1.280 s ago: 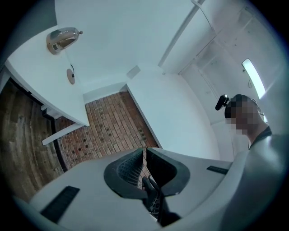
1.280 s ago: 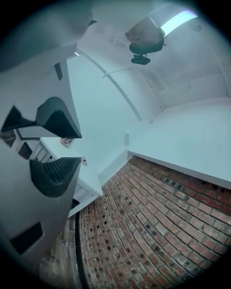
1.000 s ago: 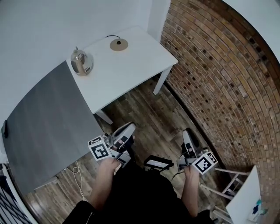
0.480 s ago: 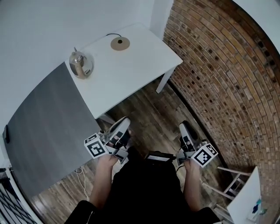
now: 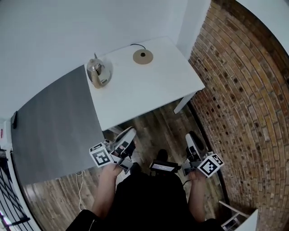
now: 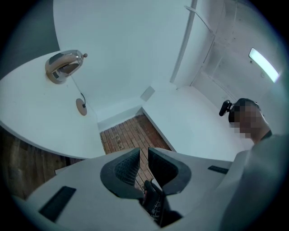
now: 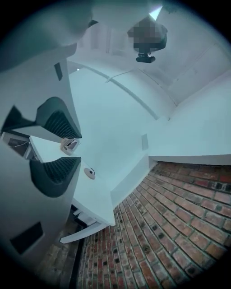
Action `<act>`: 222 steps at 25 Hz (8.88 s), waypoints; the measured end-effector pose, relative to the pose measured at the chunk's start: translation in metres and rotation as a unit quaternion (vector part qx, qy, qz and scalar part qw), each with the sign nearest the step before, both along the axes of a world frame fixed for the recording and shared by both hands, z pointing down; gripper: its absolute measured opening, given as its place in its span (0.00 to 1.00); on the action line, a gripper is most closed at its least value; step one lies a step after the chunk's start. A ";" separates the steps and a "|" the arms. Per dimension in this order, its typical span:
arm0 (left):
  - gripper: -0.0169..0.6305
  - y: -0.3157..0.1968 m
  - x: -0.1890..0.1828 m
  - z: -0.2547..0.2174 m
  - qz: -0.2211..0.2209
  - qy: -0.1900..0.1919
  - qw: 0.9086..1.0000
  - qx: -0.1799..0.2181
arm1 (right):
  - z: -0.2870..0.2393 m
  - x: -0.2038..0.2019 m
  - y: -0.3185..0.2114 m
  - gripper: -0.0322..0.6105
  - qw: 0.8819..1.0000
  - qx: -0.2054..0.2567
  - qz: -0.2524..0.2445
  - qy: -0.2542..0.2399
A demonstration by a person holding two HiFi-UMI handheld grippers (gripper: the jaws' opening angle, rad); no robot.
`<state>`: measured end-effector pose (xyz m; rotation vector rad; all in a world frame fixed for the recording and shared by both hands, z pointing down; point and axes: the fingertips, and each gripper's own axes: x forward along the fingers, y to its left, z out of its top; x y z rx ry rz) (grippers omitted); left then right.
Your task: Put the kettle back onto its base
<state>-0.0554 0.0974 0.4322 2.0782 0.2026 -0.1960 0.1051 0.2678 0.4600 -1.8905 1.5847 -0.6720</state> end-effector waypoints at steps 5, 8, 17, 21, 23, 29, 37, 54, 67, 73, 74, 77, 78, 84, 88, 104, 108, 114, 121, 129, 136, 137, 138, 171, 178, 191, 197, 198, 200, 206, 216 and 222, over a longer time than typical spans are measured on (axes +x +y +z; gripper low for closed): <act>0.20 0.005 0.043 -0.011 -0.035 -0.012 0.999 0.026 | -0.007 0.059 -0.012 0.23 0.999 0.015 -0.034 0.002; 0.23 0.013 0.059 -0.014 -0.053 -0.024 0.998 0.035 | -0.012 0.085 -0.016 0.23 0.998 0.024 -0.058 0.004; 0.23 0.028 0.051 -0.009 -0.119 -0.074 0.989 0.037 | 0.013 0.102 -0.034 0.23 0.991 0.029 -0.130 -0.023; 0.23 0.024 0.055 -0.006 -0.129 -0.083 0.987 0.036 | 0.010 0.095 -0.043 0.23 0.988 0.031 -0.149 -0.017; 0.23 0.024 0.062 -0.008 -0.127 -0.079 0.988 0.036 | 0.008 0.095 -0.043 0.23 0.988 0.032 -0.153 -0.018; 0.26 0.021 0.074 -0.014 -0.132 -0.073 0.988 0.042 | 0.007 0.105 -0.040 0.23 0.987 0.027 -0.156 -0.018; 0.26 0.019 0.071 -0.009 -0.154 -0.104 0.981 0.054 | 0.003 0.104 -0.051 0.23 0.983 0.039 -0.177 -0.012; 0.26 -0.032 0.086 -0.002 -0.156 -0.056 0.986 0.021 | 0.001 0.107 -0.099 0.23 0.981 0.014 -0.191 0.001; 0.26 -0.154 0.039 0.011 -0.225 -0.001 0.974 -0.022 | -0.016 0.059 -0.243 0.23 0.956 -0.021 -0.291 0.032; 0.26 -0.199 0.002 0.018 -0.257 0.012 0.966 -0.039 | -0.021 0.027 -0.298 0.23 0.943 -0.043 -0.325 0.061; 0.26 -0.205 -0.002 0.021 -0.259 0.014 0.965 -0.042 | -0.021 0.022 -0.304 0.23 0.941 -0.047 -0.328 0.065; 0.26 -0.221 -0.008 0.029 -0.262 0.022 0.963 -0.053 | -0.017 0.010 -0.318 0.23 0.939 -0.060 -0.332 0.070; 0.26 -0.225 -0.009 0.031 -0.261 0.025 0.963 -0.057 | -0.015 0.008 -0.320 0.23 0.938 -0.066 -0.332 0.070; 0.26 -0.237 -0.009 0.031 -0.260 0.034 0.963 -0.063 | -0.012 0.012 -0.332 0.23 0.938 -0.082 -0.329 0.074; 0.26 -0.242 -0.008 0.027 -0.270 0.029 0.961 -0.054 | -0.015 0.024 -0.344 0.23 0.936 -0.079 -0.334 0.075; 0.26 -0.246 0.043 0.020 -0.355 -0.045 0.933 -0.021 | 0.007 0.082 -0.410 0.23 0.897 -0.020 -0.441 0.025; 0.27 -0.231 0.048 0.021 -0.384 -0.068 0.921 -0.021 | 0.029 0.077 -0.420 0.23 0.875 -0.017 -0.484 0.005; 0.27 -0.214 0.030 0.023 -0.423 -0.089 0.901 -0.023 | 0.043 0.033 -0.436 0.23 0.836 -0.016 -0.548 0.019; 0.27 -0.227 0.007 0.003 -0.439 -0.076 0.895 0.002 | 0.042 -0.030 -0.464 0.23 0.806 -0.011 -0.589 0.058; 0.32 -0.230 -0.025 0.006 -0.451 -0.053 0.891 -0.006 | 0.074 -0.087 -0.501 0.26 0.803 -0.062 -0.589 0.070; 0.32 -0.233 -0.041 0.015 -0.446 -0.036 0.894 -0.020 | 0.105 -0.127 -0.528 0.28 0.800 -0.116 -0.583 0.082; 0.32 -0.233 -0.042 0.016 -0.444 -0.035 0.895 -0.022 | 0.108 -0.131 -0.530 0.28 0.800 -0.121 -0.581 0.085; 0.32 -0.233 -0.044 0.016 -0.442 -0.033 0.896 -0.022 | 0.110 -0.135 -0.533 0.28 0.801 -0.125 -0.579 0.088; 0.32 -0.250 -0.007 0.006 -0.390 -0.037 0.920 -0.005 | 0.127 -0.047 -0.515 0.28 0.787 -0.148 -0.566 0.196; 0.32 -0.250 -0.002 0.008 -0.387 -0.044 0.921 -0.009 | 0.128 -0.065 -0.523 0.29 0.779 -0.184 -0.524 0.292; 0.32 -0.249 -0.004 0.008 -0.392 -0.041 0.919 -0.009 | 0.135 -0.029 -0.522 0.30 0.798 -0.230 -0.480 0.283; 0.32 -0.251 -0.003 0.008 -0.390 -0.041 0.920 -0.008 | 0.134 0.012 -0.528 0.30 0.817 -0.242 -0.436 0.289; 0.32 -0.250 -0.004 0.008 -0.391 -0.041 0.920 -0.009 | 0.133 0.017 -0.529 0.30 0.818 -0.242 -0.430 0.296; 0.32 -0.250 -0.005 0.010 -0.391 -0.042 0.919 -0.011 | 0.128 0.022 -0.530 0.30 0.815 -0.235 -0.421 0.321; 0.32 -0.250 -0.006 0.010 -0.391 -0.040 0.920 -0.012 | 0.108 0.007 -0.552 0.31 0.797 -0.195 -0.418 0.389; 0.32 -0.252 -0.011 0.007 -0.399 -0.039 0.916 -0.008 | 0.111 -0.006 -0.578 0.30 0.785 -0.188 -0.417 0.417; 0.32 -0.252 -0.012 0.010 -0.400 -0.040 0.916 -0.010 | 0.112 -0.005 -0.579 0.30 0.783 -0.181 -0.418 0.424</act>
